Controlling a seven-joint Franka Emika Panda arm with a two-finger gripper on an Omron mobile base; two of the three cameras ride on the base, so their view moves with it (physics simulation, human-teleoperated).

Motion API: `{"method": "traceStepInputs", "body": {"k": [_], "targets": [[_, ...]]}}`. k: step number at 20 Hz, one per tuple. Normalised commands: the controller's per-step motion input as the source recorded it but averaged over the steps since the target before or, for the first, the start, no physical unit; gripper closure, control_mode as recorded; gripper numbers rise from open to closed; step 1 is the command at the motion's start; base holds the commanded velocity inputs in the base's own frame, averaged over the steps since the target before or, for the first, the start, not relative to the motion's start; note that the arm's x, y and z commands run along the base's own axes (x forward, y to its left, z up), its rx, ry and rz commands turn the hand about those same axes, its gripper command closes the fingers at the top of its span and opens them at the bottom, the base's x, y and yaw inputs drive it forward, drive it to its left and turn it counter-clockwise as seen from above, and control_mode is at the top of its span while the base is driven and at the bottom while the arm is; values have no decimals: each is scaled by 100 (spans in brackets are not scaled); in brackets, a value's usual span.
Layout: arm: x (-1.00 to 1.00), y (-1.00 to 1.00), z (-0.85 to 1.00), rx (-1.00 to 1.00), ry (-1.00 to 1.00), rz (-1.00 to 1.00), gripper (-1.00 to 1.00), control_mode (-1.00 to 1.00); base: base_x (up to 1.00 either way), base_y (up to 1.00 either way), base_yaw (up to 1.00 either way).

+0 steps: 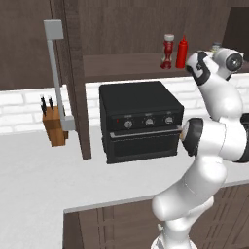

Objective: Put the shaker and condiment bottle from the counter next to their counterparts in the cabinet.

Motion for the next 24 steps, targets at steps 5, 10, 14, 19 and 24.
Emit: {"method": "traceStepInputs", "body": {"k": [5, 10, 14, 19, 24], "targets": [[-69, 15, 2, 0, 0, 0, -100, -100, 0, 0, 0], [-88, 32, 15, 0, 0, 0, -100, -100, 0, 0, 0], [-100, 46, 48, 0, 0, -2, -100, -100, 0, 0, 0], [-98, 38, 58, 1, 8, -11, -100, -100, 0, 0, 0], [-95, 23, 42, 4, 23, -19, -100, -100, 0, 0, 0]]}}
